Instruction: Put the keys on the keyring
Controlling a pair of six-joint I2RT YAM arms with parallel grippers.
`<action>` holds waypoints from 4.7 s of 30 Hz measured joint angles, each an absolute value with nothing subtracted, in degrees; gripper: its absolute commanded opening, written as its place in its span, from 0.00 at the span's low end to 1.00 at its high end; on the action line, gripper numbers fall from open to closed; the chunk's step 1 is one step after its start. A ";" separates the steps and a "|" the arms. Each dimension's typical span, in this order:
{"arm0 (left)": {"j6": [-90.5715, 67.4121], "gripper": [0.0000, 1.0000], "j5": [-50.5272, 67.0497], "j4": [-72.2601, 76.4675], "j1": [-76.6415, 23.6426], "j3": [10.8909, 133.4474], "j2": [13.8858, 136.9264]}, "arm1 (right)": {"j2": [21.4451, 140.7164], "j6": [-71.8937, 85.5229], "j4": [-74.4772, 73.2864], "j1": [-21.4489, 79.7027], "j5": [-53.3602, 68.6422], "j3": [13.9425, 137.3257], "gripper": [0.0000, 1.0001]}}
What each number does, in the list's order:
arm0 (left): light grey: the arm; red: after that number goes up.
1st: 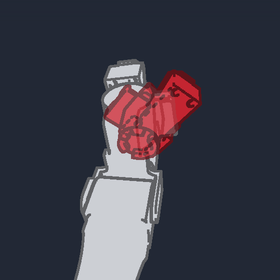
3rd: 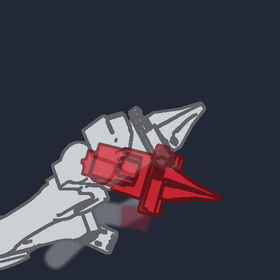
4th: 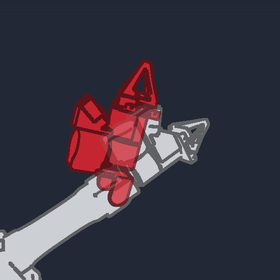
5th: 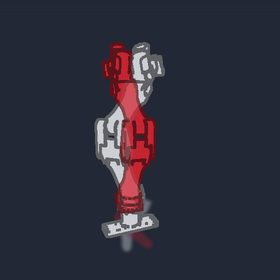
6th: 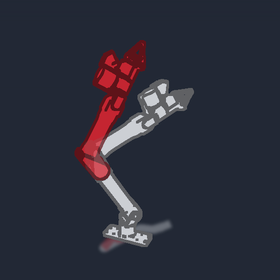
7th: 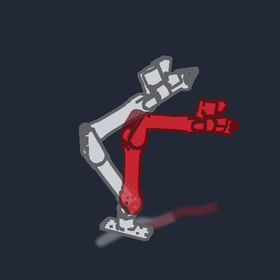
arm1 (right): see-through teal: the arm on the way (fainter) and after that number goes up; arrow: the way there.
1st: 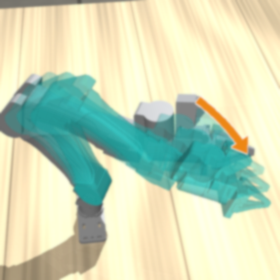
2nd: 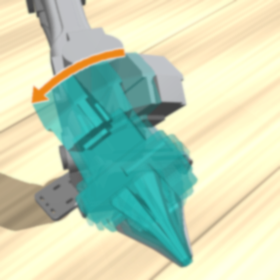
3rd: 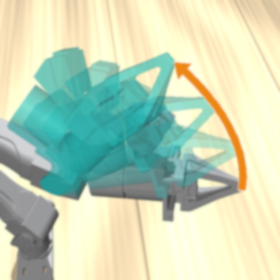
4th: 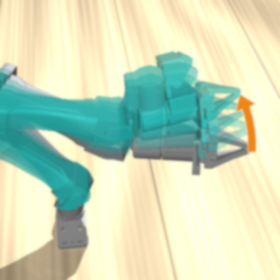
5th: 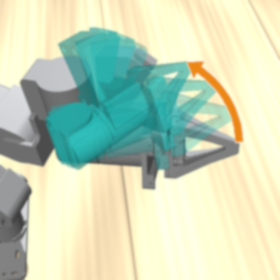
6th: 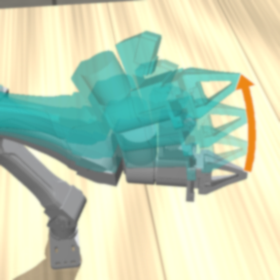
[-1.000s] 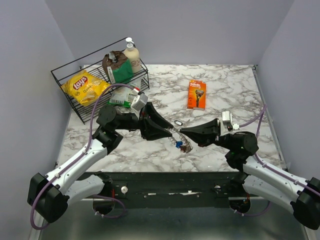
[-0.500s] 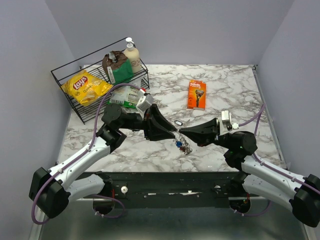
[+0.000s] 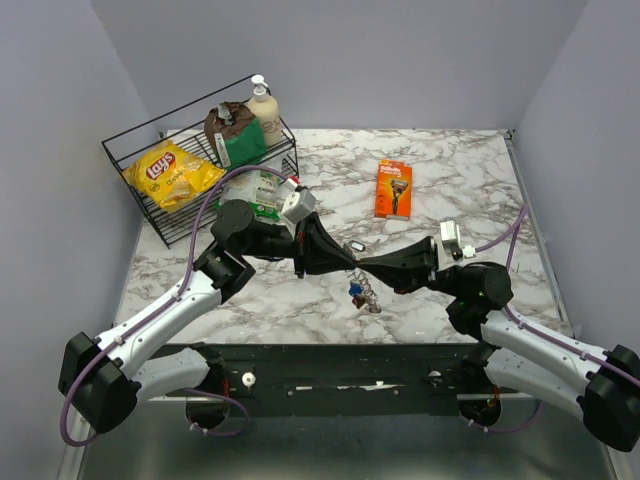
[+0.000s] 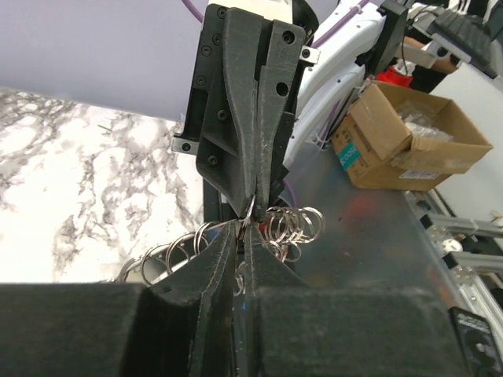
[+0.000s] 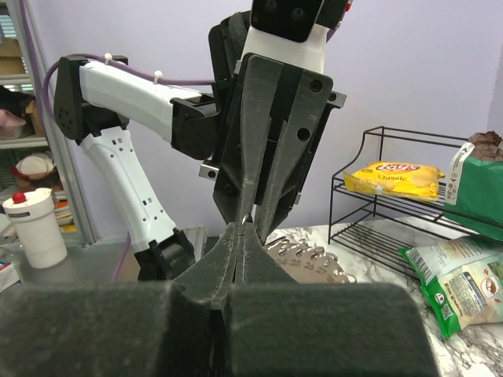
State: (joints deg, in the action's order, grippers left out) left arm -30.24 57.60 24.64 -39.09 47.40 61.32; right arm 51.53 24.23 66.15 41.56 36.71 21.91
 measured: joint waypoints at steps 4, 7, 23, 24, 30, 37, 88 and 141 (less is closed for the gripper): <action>-28.95 0.00 57.47 23.38 -39.13 48.03 61.52 | 51.55 24.51 66.35 41.54 36.84 21.91 0.01; -27.64 0.00 57.43 21.93 -39.24 48.58 61.49 | 51.55 24.53 66.46 41.50 36.80 21.91 0.01; -8.78 0.00 49.43 -12.05 -40.16 63.70 63.51 | 50.33 22.68 59.16 41.43 37.45 24.56 0.78; -7.14 0.00 48.21 -14.74 -40.16 65.01 64.10 | 49.93 22.17 57.58 41.47 37.74 25.23 0.83; -0.84 0.00 42.09 -28.14 -40.14 70.63 66.70 | 46.24 17.32 47.59 41.54 37.36 27.20 0.96; 4.71 0.00 35.11 -41.43 -40.21 77.62 69.01 | 42.96 10.61 35.46 41.54 35.18 29.10 0.98; 9.58 0.00 20.14 -62.63 -51.51 90.59 79.55 | 59.35 2.31 28.69 41.54 46.35 35.68 0.28; 10.35 0.00 23.92 -61.60 -51.51 88.86 77.80 | 57.58 1.54 24.08 41.58 44.10 35.57 0.03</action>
